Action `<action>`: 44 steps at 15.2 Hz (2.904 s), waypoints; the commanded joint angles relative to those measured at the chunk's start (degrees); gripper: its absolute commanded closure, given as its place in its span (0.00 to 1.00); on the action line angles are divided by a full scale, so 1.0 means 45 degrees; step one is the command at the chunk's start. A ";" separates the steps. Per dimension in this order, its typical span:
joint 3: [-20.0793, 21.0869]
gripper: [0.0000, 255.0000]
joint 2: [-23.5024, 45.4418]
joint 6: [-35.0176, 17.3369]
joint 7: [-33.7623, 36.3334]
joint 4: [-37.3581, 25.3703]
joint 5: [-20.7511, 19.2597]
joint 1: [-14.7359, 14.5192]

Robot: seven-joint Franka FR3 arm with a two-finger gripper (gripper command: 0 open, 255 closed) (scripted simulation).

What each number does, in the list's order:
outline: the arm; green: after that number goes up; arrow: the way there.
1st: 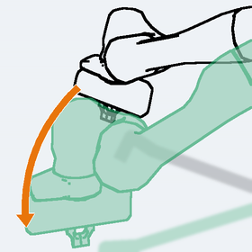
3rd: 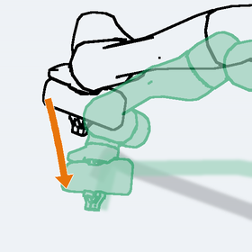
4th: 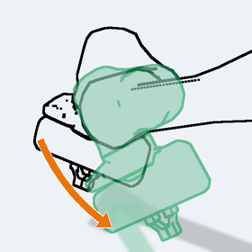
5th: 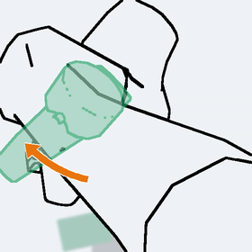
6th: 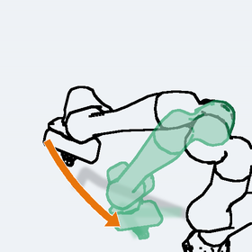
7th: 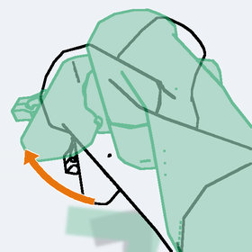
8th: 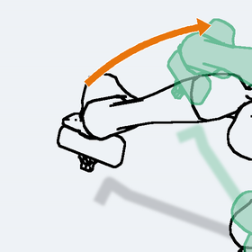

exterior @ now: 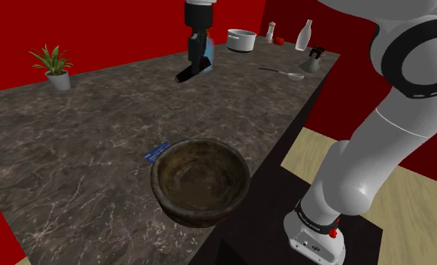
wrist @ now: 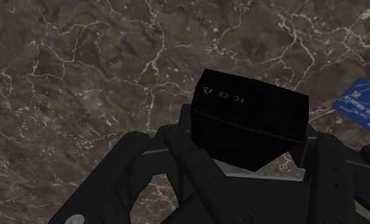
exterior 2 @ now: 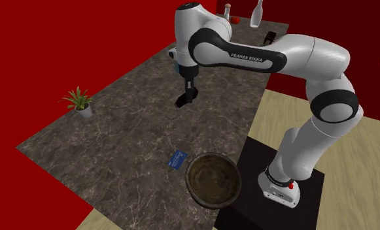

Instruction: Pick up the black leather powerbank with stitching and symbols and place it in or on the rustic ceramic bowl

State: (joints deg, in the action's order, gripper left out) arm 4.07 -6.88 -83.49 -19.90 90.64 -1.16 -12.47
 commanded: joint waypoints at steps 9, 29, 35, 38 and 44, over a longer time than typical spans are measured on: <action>0.1481 1.00 -0.2686 0.0036 0.2478 0.2655 0.0680 -0.1030; 0.4674 1.00 -0.4761 -0.0313 0.6925 0.4730 0.2558 -0.2637; 0.4747 1.00 -0.5061 -0.1295 0.6841 0.6001 0.2698 -0.2726; 0.4777 1.00 -0.5134 -0.1593 0.6820 0.6368 0.2741 -0.2752; 0.4777 1.00 -0.5133 -0.1593 0.6820 0.6367 0.2740 -0.2752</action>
State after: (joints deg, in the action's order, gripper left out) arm 25.56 -29.97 -90.65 10.79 119.30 11.17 -24.85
